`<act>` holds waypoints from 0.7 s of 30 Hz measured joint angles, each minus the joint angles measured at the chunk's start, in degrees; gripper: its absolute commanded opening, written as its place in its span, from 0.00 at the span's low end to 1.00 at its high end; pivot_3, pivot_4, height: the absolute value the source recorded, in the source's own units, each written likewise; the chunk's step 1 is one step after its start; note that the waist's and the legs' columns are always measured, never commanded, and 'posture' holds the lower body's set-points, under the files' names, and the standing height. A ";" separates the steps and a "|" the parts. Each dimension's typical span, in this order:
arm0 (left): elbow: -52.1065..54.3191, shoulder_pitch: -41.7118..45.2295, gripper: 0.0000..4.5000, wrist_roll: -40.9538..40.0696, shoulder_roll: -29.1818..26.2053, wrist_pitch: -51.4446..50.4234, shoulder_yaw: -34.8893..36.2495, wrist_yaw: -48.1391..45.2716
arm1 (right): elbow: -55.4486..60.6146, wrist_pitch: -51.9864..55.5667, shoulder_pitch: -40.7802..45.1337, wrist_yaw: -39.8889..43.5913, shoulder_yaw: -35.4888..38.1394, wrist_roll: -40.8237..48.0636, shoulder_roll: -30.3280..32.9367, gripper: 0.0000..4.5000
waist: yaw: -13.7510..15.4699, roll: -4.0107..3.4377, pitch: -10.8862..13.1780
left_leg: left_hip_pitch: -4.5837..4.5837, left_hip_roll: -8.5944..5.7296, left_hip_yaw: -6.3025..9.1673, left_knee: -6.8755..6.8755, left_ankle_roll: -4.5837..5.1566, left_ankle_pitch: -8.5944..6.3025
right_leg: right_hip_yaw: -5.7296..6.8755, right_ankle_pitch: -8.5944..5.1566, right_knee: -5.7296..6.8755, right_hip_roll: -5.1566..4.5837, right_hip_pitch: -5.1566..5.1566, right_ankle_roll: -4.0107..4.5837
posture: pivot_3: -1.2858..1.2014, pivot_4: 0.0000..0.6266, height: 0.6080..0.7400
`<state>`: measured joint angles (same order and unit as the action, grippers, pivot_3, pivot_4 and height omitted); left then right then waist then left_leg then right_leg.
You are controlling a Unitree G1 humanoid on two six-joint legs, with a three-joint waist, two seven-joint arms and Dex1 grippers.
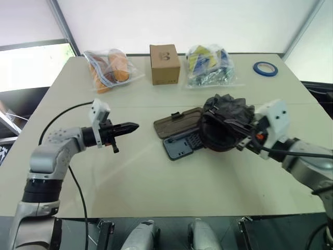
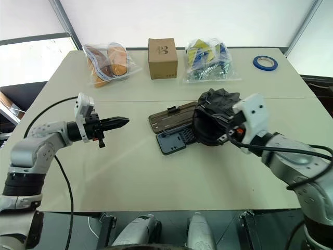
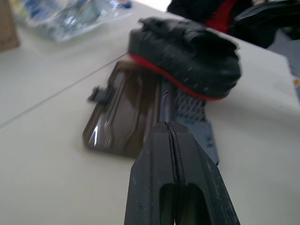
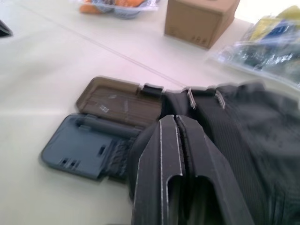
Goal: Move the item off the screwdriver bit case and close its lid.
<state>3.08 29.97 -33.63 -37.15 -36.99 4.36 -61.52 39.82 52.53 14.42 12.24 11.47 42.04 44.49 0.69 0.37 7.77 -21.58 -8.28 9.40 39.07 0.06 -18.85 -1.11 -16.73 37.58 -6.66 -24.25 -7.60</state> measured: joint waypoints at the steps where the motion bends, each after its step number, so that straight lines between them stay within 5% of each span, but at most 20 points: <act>1: 0.69 0.70 0.00 -0.56 -0.08 -0.14 -0.15 -0.25 | -0.25 -0.47 0.27 0.08 -0.71 -0.85 -0.20 0.20 | 0.01 -0.01 0.00 | 0.01 0.00 0.00 -0.03 0.00 0.00 | 0.00 0.00 0.00 0.00 0.00 0.00 | 0.52 0.24 1.00; 8: 1.66 0.86 0.00 -0.86 -0.55 -1.58 -0.87 -1.00 | 0.00 1.07 2.12 1.71 -2.71 -3.90 1.91 0.98 | -0.08 -0.01 0.02 | -0.01 0.00 0.00 -0.03 0.00 0.00 | 0.02 0.00 -0.01 0.01 -0.03 0.00 | 0.52 0.24 1.00; 21: 0.46 2.77 0.00 2.21 1.30 3.94 -7.69 -5.93 | -7.78 -0.57 6.37 -0.50 -17.93 -20.54 0.02 0.99 | -0.11 0.00 0.02 | -0.01 -0.01 0.00 -0.02 0.00 0.00 | 0.02 0.00 0.00 0.01 -0.03 0.00 | 0.52 0.24 1.00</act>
<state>3.54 32.74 -31.42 -35.85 -33.05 -3.33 -67.46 32.04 51.96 20.78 11.74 -6.46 21.50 44.50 0.58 0.38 7.78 -21.59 -8.29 9.40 39.05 0.06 -18.85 -1.09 -16.73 37.58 -6.66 -24.28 -7.60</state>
